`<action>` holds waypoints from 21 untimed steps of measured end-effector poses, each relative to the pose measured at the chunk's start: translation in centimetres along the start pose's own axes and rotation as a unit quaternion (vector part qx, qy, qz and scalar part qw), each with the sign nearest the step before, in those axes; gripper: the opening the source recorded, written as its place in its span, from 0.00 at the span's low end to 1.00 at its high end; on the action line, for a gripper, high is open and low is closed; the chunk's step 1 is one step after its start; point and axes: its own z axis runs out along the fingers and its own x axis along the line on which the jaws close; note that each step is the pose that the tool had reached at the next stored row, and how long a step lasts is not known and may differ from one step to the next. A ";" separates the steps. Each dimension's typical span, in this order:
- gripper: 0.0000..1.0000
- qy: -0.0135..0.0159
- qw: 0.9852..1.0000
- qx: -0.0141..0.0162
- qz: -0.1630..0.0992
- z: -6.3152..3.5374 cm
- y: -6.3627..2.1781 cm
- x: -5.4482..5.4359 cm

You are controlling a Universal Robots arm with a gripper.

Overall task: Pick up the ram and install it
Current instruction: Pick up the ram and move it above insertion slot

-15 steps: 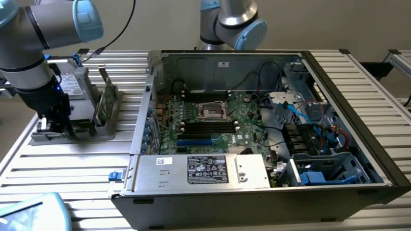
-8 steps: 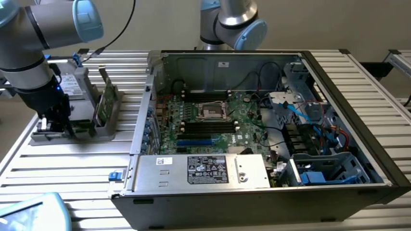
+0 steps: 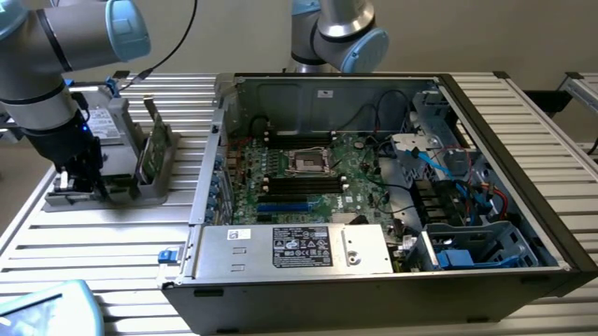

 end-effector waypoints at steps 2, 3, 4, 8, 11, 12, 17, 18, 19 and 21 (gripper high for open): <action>0.14 0.000 1.000 0.000 0.000 0.00 0.00 0.0; 0.14 0.000 1.000 0.000 0.000 0.00 0.00 0.0; 0.14 0.000 1.000 0.000 0.000 0.00 0.00 0.0; 0.14 0.000 1.000 0.000 0.000 0.00 0.00 0.0; 0.14 0.000 1.000 0.000 0.000 -0.09 0.00 0.0; 0.14 0.000 1.000 0.000 0.000 -0.17 0.00 0.0; 0.14 0.000 1.000 0.000 0.000 -0.46 0.01 0.0; 0.14 0.000 1.000 0.000 0.000 -0.48 0.02 0.0; 0.14 0.000 1.000 0.000 0.000 -0.51 0.02 0.0; 0.14 0.000 1.000 0.000 0.001 -0.62 0.02 0.0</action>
